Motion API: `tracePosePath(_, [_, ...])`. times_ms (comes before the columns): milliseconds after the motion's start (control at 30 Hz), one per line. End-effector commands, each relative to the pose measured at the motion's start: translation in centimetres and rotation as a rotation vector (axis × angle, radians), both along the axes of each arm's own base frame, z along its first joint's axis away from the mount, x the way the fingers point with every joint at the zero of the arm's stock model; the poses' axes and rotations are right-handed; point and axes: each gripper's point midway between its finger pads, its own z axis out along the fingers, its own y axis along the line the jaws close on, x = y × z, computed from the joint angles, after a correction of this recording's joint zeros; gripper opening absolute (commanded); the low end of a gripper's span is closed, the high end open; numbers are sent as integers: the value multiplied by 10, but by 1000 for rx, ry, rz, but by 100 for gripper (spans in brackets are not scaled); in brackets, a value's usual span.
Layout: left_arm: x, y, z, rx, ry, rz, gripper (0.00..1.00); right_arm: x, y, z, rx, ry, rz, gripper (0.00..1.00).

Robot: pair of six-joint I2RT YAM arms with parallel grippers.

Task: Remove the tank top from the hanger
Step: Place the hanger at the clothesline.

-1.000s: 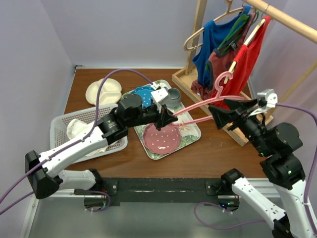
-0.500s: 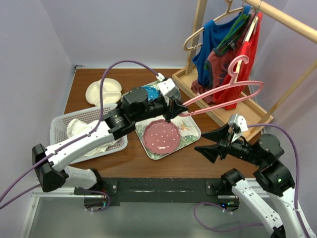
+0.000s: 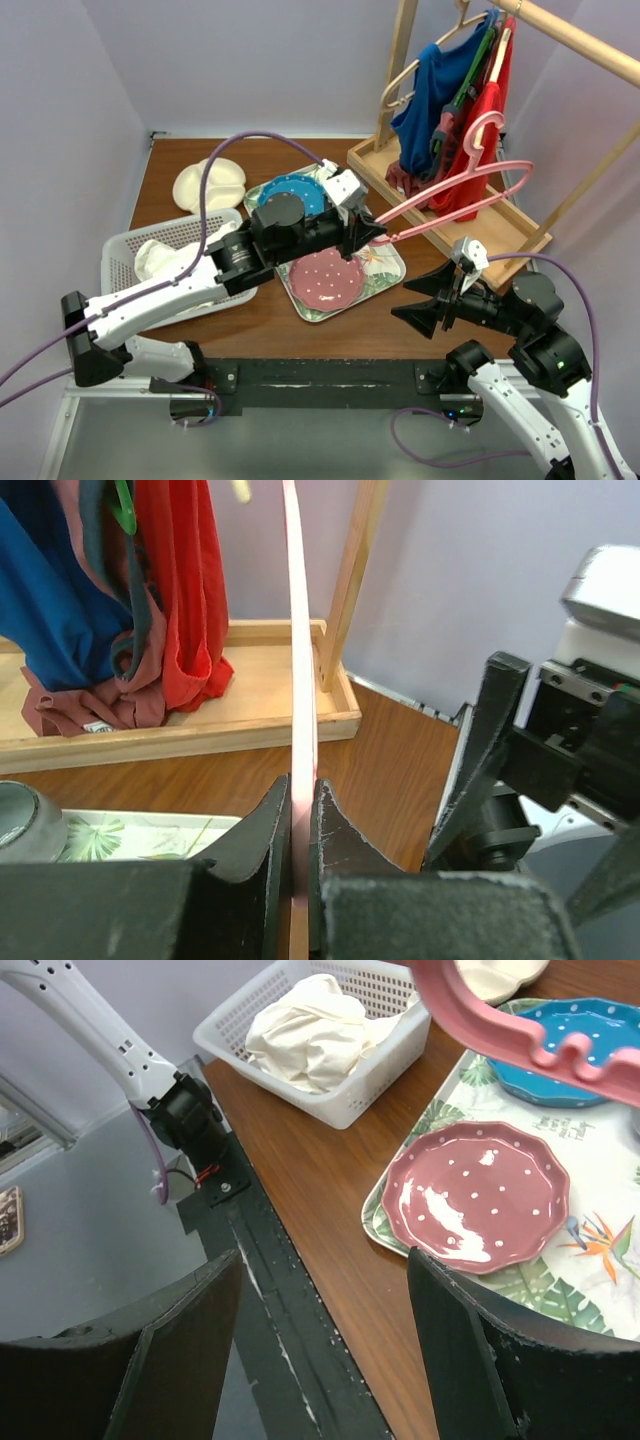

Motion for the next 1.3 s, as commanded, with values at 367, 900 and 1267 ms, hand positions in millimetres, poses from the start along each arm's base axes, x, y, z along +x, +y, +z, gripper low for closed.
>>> tracePosePath(367, [-11,12,69,-187,-50,44,0,-5,6,-6,-6,31,56,73])
tracePosePath(900, [38,-69,108,-246,-205,78,0,-30,6,-2,27,67,129,74])
tracePosePath(1267, [63,-114,123,-247,-266,86,0,-41,2,9,43,50,141,75])
